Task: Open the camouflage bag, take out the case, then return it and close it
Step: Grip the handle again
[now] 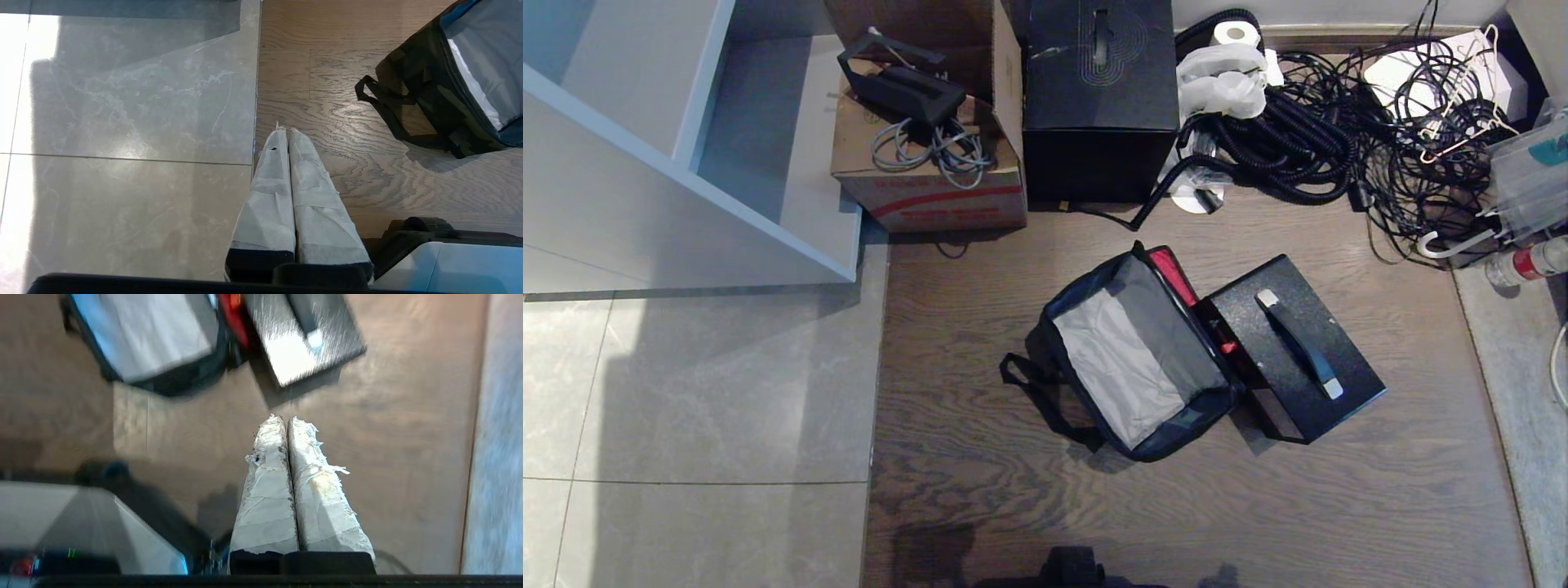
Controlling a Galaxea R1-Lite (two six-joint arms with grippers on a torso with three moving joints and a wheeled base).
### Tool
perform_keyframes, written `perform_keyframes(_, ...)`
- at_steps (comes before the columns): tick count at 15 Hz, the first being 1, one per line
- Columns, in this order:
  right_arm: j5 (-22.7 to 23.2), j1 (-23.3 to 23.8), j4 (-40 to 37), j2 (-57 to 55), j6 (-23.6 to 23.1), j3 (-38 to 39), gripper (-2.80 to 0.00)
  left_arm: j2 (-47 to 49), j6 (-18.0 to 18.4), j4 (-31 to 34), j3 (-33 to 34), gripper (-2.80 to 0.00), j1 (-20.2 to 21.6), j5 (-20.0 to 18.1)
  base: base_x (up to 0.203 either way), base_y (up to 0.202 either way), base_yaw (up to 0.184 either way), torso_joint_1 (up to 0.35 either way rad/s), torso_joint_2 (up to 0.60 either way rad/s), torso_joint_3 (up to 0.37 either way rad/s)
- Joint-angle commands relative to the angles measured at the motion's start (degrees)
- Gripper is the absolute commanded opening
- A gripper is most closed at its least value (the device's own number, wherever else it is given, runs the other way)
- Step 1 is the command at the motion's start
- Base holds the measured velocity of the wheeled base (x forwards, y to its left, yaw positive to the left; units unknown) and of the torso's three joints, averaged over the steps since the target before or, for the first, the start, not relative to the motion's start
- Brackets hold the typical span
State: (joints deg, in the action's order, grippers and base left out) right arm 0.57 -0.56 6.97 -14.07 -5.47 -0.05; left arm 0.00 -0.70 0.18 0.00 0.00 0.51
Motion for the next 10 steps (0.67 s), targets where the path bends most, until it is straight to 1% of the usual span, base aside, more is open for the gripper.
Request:
perform_keyframes(1,0.02,0.49,-0.01,5.95,0.09,2.34,-2.8,-0.06,0.0,-0.01,0.0,-2.8,0.0,0.02,0.0,0.0,0.0,0.0,0.0,0.0)
perform_keyframes(4,-0.05,0.15,-0.16,13.65,0.25,2.34,-2.8,0.0,0.0,-0.01,0.0,-2.8,0.0,0.02,0.0,0.0,0.0,0.0,0.0,0.0)
perform_keyframes(10,-0.13,0.12,-0.2,13.98,0.82,2.34,-2.8,0.0,0.0,-0.01,0.0,-2.8,0.0,0.02,0.0,0.0,0.0,0.0,0.0,0.0)
